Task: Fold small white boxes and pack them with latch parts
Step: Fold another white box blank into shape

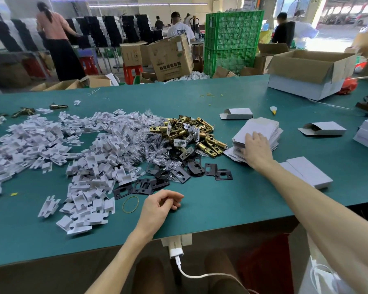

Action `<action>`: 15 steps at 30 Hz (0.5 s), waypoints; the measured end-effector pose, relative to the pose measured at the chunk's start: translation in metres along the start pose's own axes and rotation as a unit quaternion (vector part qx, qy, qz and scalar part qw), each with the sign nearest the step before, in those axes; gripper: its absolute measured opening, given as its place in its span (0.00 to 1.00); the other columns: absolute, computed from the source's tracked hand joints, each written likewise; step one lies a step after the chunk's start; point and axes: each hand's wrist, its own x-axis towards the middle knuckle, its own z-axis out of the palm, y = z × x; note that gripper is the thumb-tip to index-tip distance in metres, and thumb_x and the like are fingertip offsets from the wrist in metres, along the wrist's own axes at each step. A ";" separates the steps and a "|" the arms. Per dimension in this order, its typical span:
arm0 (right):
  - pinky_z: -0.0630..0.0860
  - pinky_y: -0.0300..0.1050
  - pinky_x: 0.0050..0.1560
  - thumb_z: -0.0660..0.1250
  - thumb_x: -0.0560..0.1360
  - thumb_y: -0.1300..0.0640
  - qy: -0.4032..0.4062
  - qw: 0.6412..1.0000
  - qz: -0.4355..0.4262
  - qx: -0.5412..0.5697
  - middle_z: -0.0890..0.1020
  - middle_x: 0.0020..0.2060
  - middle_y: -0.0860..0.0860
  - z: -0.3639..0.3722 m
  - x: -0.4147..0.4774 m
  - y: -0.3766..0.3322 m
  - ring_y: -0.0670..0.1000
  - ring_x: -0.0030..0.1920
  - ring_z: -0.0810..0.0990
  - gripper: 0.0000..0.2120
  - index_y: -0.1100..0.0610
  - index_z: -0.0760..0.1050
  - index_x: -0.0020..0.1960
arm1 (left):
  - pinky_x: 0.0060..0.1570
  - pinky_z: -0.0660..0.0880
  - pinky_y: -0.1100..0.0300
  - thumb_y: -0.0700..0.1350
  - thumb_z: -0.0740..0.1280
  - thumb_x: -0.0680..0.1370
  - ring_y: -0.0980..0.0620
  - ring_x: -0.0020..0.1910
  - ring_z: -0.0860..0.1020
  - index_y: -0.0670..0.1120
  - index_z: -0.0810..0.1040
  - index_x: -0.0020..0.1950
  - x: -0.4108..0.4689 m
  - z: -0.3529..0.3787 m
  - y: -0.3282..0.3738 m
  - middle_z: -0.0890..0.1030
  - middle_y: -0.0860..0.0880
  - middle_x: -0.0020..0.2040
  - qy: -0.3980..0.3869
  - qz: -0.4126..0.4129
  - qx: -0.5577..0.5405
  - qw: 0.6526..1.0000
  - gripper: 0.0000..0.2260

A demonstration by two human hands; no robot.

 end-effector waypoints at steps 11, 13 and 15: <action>0.67 0.51 0.42 0.57 0.82 0.67 0.177 0.972 -0.064 0.143 0.82 0.47 0.61 -0.025 -0.033 0.005 0.64 0.48 0.77 0.12 0.60 0.78 0.55 | 0.48 0.81 0.59 0.31 0.63 0.83 0.46 0.45 0.84 0.47 0.87 0.51 0.001 -0.001 -0.003 0.86 0.46 0.46 -0.005 0.004 0.002 1.000 0.16; 0.68 0.53 0.40 0.58 0.85 0.60 0.231 0.934 -0.092 0.257 0.78 0.39 0.57 -0.036 -0.046 -0.006 0.61 0.42 0.75 0.09 0.58 0.76 0.50 | 0.47 0.81 0.59 0.31 0.63 0.83 0.46 0.46 0.84 0.48 0.86 0.54 -0.001 0.002 0.000 0.86 0.46 0.48 0.011 0.015 0.006 1.000 0.16; 0.68 0.55 0.38 0.59 0.84 0.55 0.240 0.891 -0.074 0.378 0.73 0.34 0.55 -0.043 -0.056 -0.017 0.56 0.37 0.69 0.13 0.60 0.70 0.43 | 0.47 0.82 0.58 0.30 0.64 0.83 0.48 0.49 0.84 0.49 0.81 0.60 -0.004 0.007 0.007 0.83 0.48 0.53 0.039 0.042 0.008 0.998 0.16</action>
